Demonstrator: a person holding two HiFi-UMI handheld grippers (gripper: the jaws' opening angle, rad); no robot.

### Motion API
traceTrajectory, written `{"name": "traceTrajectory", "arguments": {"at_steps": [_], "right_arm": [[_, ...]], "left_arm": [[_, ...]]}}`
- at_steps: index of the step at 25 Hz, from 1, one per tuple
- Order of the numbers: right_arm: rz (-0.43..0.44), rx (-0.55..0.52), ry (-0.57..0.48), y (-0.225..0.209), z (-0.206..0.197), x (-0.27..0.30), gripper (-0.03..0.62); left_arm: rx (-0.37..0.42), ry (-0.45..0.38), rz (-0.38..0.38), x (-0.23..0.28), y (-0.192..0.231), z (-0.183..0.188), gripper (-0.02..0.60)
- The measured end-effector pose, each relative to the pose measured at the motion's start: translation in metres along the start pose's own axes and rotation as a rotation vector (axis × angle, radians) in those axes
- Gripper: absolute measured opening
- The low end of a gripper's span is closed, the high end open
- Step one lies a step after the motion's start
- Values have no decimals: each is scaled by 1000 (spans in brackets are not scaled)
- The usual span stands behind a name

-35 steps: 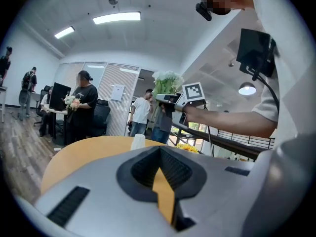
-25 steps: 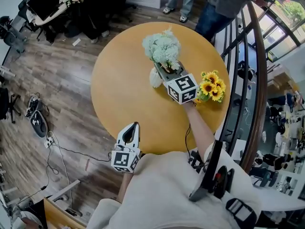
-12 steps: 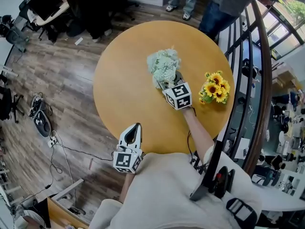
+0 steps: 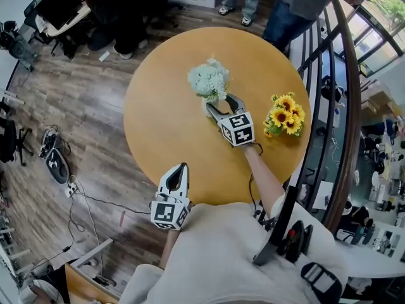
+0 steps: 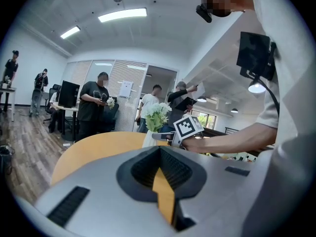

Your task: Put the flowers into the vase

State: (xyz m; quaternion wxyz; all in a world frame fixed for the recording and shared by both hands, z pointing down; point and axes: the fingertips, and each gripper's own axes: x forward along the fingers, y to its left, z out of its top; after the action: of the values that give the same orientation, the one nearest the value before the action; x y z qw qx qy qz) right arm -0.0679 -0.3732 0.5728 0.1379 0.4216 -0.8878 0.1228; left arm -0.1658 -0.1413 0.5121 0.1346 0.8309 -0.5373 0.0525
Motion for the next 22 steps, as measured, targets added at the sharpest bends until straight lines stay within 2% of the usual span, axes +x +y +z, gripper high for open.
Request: {"name": "traceTrajectory", "arguments": {"at_steps": [5, 6, 8, 9, 12, 16, 22], "right_arm": [[9, 29, 17, -8, -17, -25, 283], [-1, 32, 15, -9, -20, -32, 241], [-26, 32, -4, -10, -20, -48, 27], [-22, 29, -17, -7, -19, -57, 9], [16, 20, -60, 9, -16, -84, 8], [17, 13, -114, 31, -12, -124, 8], [48, 28, -136, 62, -27, -178, 8]], "left_arm": [[9, -2, -35, 8, -6, -1, 6], [12, -2, -44, 10, -9, -1, 6], [20, -4, -68, 14, -15, 2, 6], [26, -6, -81, 17, -19, 4, 6], [50, -12, -124, 27, -34, 6, 6], [84, -8, -165, 30, -57, 6, 6], [107, 14, -206, 22, -93, 0, 6]]}}
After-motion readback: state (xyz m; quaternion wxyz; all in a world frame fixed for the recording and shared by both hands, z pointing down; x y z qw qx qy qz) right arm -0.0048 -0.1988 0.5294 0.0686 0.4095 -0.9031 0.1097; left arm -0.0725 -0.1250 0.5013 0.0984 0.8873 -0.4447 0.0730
